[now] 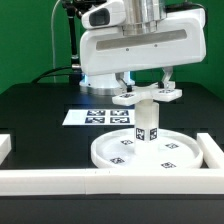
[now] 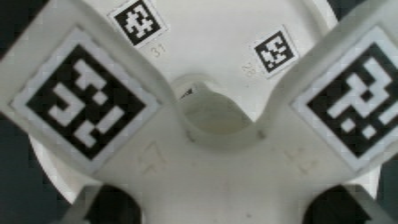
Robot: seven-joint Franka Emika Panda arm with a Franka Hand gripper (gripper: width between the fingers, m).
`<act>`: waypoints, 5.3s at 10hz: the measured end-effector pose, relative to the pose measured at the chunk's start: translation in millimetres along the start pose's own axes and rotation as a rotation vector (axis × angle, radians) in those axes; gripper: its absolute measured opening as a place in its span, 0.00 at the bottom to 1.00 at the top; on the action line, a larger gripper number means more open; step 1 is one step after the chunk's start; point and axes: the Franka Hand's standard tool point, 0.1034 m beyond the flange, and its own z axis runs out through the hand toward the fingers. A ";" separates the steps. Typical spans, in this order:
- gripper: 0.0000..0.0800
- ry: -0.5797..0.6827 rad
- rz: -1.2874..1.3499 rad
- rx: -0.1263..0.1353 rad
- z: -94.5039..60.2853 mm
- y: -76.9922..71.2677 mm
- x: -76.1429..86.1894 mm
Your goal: Assemble round table
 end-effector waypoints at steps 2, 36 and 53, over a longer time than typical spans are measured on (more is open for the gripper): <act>0.56 0.000 0.000 0.000 0.0 0.0 0.0; 0.81 0.018 0.214 0.033 -21.2 -15.5 3.4; 0.81 -0.072 -1.476 -0.130 -14.3 -5.0 7.3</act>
Offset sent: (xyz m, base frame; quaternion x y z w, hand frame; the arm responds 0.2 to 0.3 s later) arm 0.0000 0.0000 0.0000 0.0000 0.0000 0.0000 1.0000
